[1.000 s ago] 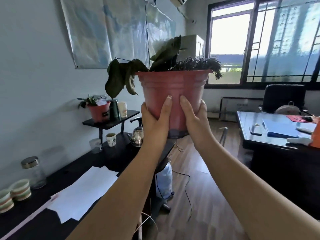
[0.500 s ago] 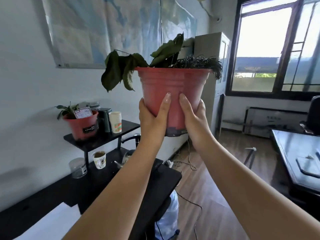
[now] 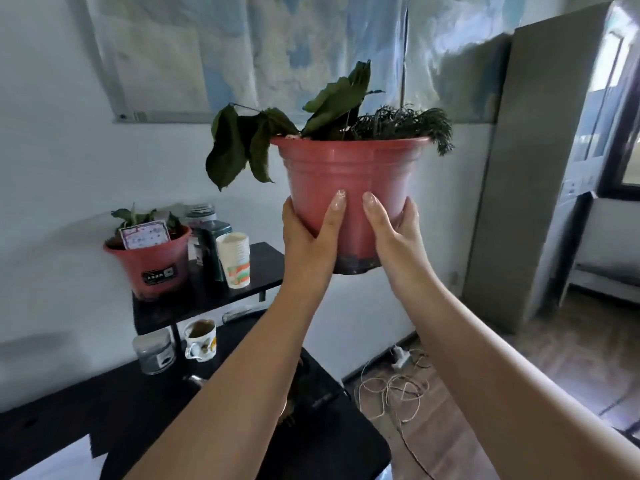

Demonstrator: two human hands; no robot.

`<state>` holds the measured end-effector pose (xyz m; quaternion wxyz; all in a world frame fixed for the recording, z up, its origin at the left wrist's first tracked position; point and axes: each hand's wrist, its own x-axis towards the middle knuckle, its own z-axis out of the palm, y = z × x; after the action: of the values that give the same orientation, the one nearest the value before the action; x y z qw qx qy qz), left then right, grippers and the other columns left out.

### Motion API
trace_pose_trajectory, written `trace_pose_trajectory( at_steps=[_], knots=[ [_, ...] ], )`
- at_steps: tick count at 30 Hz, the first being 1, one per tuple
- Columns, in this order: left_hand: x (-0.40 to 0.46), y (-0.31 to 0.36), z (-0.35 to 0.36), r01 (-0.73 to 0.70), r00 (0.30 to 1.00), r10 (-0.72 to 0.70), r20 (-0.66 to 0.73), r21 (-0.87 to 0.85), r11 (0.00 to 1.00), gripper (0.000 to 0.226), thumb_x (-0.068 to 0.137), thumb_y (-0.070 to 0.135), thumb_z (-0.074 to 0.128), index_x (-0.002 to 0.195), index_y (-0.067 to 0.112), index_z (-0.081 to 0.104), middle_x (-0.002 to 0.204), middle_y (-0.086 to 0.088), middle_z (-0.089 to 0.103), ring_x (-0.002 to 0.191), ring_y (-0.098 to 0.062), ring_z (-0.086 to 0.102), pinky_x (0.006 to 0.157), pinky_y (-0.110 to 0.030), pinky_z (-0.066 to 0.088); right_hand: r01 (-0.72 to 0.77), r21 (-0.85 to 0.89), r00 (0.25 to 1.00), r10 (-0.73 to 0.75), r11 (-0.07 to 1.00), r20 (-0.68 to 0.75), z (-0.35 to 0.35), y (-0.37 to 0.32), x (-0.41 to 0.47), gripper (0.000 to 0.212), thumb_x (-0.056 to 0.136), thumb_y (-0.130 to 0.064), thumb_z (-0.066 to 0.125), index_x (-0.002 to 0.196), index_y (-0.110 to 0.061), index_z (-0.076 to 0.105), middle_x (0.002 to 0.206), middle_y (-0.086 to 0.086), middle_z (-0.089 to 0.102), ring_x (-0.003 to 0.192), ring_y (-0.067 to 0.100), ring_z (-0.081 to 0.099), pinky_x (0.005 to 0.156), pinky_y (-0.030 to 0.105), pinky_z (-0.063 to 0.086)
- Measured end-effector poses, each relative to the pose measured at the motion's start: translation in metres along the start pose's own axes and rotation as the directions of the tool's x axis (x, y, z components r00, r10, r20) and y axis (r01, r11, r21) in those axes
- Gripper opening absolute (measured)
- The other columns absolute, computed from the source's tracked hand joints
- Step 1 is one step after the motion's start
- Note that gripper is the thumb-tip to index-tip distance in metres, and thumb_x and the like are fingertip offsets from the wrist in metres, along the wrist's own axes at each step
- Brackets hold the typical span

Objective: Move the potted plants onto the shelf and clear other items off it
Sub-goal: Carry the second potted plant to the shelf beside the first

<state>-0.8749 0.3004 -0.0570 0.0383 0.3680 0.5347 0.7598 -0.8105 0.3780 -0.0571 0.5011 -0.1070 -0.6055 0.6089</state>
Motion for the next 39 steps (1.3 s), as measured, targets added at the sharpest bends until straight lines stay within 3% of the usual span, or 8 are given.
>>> trace_pose_trajectory(
  at_steps=[4,10,14,23,27,32,35,39],
  knots=[
    [0.041,-0.027,0.024,0.020,0.995,-0.016,-0.094,0.038,0.999,0.068,0.065,0.059,0.054,0.121,0.024,0.038,0.108,0.014,0.054,0.096,0.004,0.056,0.065,-0.005,0.050,-0.047,0.031,0.991,0.043,0.998,0.126,-0.013,0.027,0.060,0.042,0.082,-0.027,0.064,0.116,-0.016,0.043,0.110,0.001,0.062,0.091,0.005,0.063,0.066,0.014,0.055],
    [0.083,-0.064,0.028,0.038,0.984,-0.010,-0.179,0.151,0.988,0.050,0.078,0.049,0.052,0.118,0.028,0.032,0.104,0.023,0.050,0.092,0.011,0.054,0.064,-0.002,0.046,-0.135,0.097,0.948,0.100,0.986,0.302,-0.008,0.071,0.119,0.066,0.073,-0.037,0.071,0.126,-0.009,0.042,0.117,0.005,0.062,0.102,0.011,0.064,0.075,0.019,0.056],
    [0.117,-0.089,0.016,0.057,0.975,0.001,-0.223,0.250,0.966,0.060,0.080,0.048,0.051,0.130,0.022,0.030,0.104,0.024,0.048,0.091,0.013,0.050,0.063,0.001,0.044,-0.148,0.116,0.926,0.096,0.982,0.366,0.006,0.100,0.154,0.051,0.079,-0.023,0.070,0.119,-0.005,0.044,0.100,0.000,0.062,0.083,0.002,0.064,0.063,0.014,0.052],
    [0.202,-0.151,-0.011,0.079,0.966,0.011,-0.259,0.333,0.940,0.063,0.083,0.043,0.050,0.136,0.019,0.027,0.120,0.011,0.046,0.093,0.014,0.046,0.065,0.005,0.041,-0.158,0.124,0.883,0.084,0.980,0.462,0.043,0.167,0.239,0.067,0.062,-0.032,0.082,0.115,-0.010,0.048,0.100,-0.003,0.065,0.082,-0.004,0.066,0.067,0.014,0.052],
    [0.232,-0.179,-0.021,0.129,0.953,-0.012,-0.302,0.370,0.920,0.054,0.089,0.029,0.050,0.136,0.014,0.027,0.119,0.009,0.044,0.091,0.012,0.046,0.064,0.006,0.039,-0.205,0.090,0.840,0.129,0.975,0.527,0.057,0.198,0.274,0.071,0.053,-0.034,0.072,0.115,-0.012,0.045,0.097,-0.006,0.062,0.085,0.000,0.065,0.070,0.017,0.055],
    [0.271,-0.219,-0.045,0.228,0.924,-0.051,-0.379,0.438,0.869,0.087,0.069,0.058,0.055,0.138,0.014,0.025,0.120,0.008,0.044,0.105,-0.006,0.045,0.066,0.003,0.040,-0.280,0.052,0.791,0.200,0.958,0.579,0.082,0.256,0.306,0.060,0.069,-0.019,0.075,0.116,-0.016,0.038,0.101,-0.009,0.056,0.093,0.005,0.060,0.066,0.017,0.056],
    [0.279,-0.244,-0.057,0.294,0.891,-0.048,-0.451,0.495,0.817,0.064,0.088,0.038,0.053,0.139,0.011,0.025,0.118,0.008,0.040,0.106,-0.004,0.039,0.062,0.011,0.030,-0.317,0.020,0.758,0.241,0.948,0.606,0.098,0.289,0.316,0.059,0.071,-0.014,0.075,0.118,-0.015,0.039,0.100,-0.010,0.056,0.091,0.007,0.060,0.059,0.013,0.054],
    [0.283,-0.280,-0.069,0.341,0.842,-0.026,-0.538,0.495,0.799,0.067,0.088,0.038,0.043,0.143,0.012,0.014,0.121,0.010,0.030,0.112,-0.001,0.029,0.063,0.016,0.020,-0.355,-0.005,0.708,0.273,0.935,0.652,0.116,0.325,0.320,0.082,0.055,-0.030,0.081,0.123,-0.010,0.040,0.104,-0.009,0.058,0.099,0.011,0.062,0.076,0.023,0.058]
  ],
)
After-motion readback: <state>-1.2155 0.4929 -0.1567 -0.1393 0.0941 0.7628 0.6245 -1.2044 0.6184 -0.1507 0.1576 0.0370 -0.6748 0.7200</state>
